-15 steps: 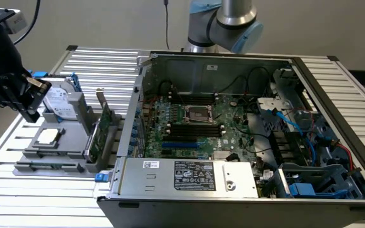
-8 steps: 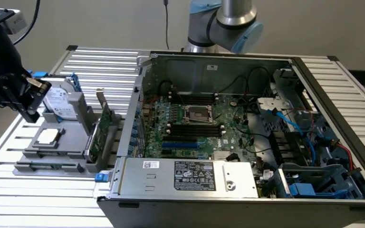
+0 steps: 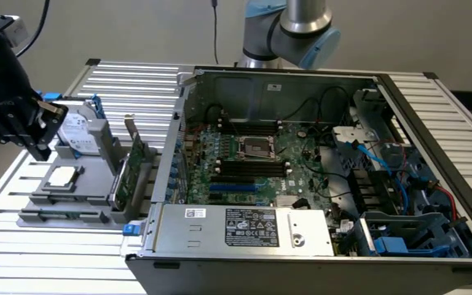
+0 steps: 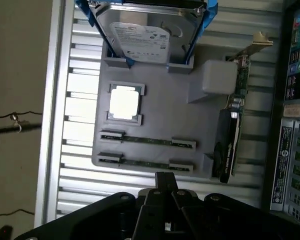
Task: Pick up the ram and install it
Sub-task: 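Pick up the ram and move it above insertion slot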
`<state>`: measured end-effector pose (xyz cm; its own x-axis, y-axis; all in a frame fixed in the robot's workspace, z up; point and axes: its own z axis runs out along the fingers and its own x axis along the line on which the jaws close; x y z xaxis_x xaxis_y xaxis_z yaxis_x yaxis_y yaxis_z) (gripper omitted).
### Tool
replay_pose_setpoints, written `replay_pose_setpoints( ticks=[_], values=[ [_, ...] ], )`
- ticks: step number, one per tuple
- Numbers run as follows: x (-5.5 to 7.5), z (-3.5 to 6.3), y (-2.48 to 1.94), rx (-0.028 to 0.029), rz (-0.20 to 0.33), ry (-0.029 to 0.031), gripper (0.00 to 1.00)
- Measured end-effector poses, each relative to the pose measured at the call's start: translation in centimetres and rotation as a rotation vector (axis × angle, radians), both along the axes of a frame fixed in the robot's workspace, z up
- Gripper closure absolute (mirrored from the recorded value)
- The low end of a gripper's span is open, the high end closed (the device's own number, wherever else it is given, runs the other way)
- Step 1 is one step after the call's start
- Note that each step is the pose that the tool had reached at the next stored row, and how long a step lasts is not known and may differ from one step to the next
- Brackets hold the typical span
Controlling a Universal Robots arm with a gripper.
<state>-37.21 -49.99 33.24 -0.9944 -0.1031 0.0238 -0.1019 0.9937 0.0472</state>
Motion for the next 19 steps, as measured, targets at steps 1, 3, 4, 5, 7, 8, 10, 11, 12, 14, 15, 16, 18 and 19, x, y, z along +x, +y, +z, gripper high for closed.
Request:
replay_pose_setpoints(
  ticks=[1,3,4,5,7,8,10,11,12,14,15,16,18,19],
  values=[
    [0.0,-0.08,0.00,0.0000,0.018,0.0001,0.89],
    [0.0,-0.24,0.00,0.0000,0.055,0.0000,0.89],
    [0.0,-0.29,0.00,-0.0001,0.073,0.0001,0.89],
    [0.0,-0.35,0.00,-0.0001,0.091,0.0001,0.89],
    [0.0,-0.46,0.00,0.0000,0.126,0.0000,0.89],
    [0.0,-0.52,0.00,0.0000,0.146,0.0000,0.89],
    [0.0,-0.63,0.00,0.0000,0.182,0.0000,0.89],
    [0.0,-0.69,0.00,0.0001,0.200,0.0000,0.89],
    [0.0,-0.78,0.00,0.0002,0.218,-0.0001,0.89],
    [0.0,-0.97,0.00,0.0000,0.255,0.0000,0.89],
    [0.0,-1.05,0.00,0.0000,0.273,0.0000,0.89],
    [0.0,-1.14,0.00,0.0000,0.291,0.0000,0.89],
    [0.0,-1.26,0.00,-0.0002,0.327,-0.0002,0.89],
    [0.0,-1.32,0.00,-0.0002,0.345,-0.0005,0.89]
  ],
)
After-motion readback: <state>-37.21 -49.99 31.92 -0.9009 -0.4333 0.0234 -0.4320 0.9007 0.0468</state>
